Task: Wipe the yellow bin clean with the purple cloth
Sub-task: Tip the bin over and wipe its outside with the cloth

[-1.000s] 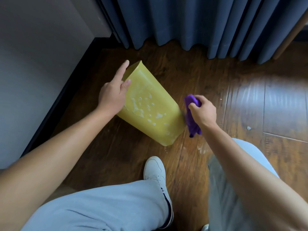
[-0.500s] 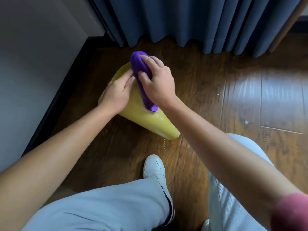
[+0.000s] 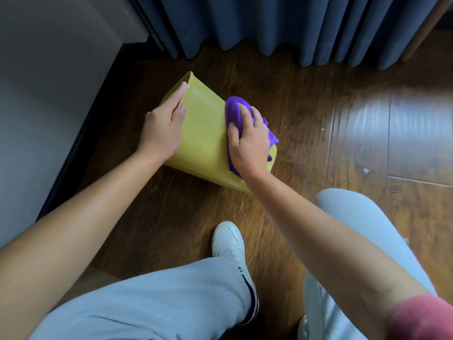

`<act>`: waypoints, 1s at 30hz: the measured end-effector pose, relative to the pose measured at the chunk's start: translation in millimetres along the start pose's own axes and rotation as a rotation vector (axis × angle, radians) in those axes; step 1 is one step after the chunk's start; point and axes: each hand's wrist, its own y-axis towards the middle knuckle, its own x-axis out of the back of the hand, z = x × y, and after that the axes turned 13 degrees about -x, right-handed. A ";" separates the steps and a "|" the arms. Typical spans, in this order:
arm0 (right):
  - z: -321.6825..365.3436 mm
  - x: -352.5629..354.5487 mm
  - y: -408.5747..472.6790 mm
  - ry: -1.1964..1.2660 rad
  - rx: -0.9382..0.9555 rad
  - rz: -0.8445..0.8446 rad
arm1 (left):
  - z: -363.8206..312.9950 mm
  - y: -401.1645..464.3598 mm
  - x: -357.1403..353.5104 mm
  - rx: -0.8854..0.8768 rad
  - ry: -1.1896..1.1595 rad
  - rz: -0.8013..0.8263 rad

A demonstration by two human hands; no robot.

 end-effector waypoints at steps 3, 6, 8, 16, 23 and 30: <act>-21.2 0.4 1.0 -0.038 -0.122 -0.012 | -1.4 1.4 1.5 0.034 -0.026 -0.003; -42.9 4.0 2.1 -0.023 -0.227 0.001 | -1.8 2.1 2.2 0.056 -0.039 -0.007; -60.8 7.5 -0.1 -0.006 -0.263 0.000 | -3.1 2.2 1.5 0.073 -0.058 -0.006; -100.7 24.1 -4.7 -0.116 -0.500 0.057 | -13.5 -2.9 -8.2 0.088 -0.042 -0.036; -97.4 42.4 0.5 -0.112 -0.595 0.027 | -7.2 -15.0 5.9 0.093 -0.150 -0.009; -28.9 67.6 -1.2 0.096 -0.077 -0.028 | 1.6 -37.7 4.5 0.011 -0.279 0.035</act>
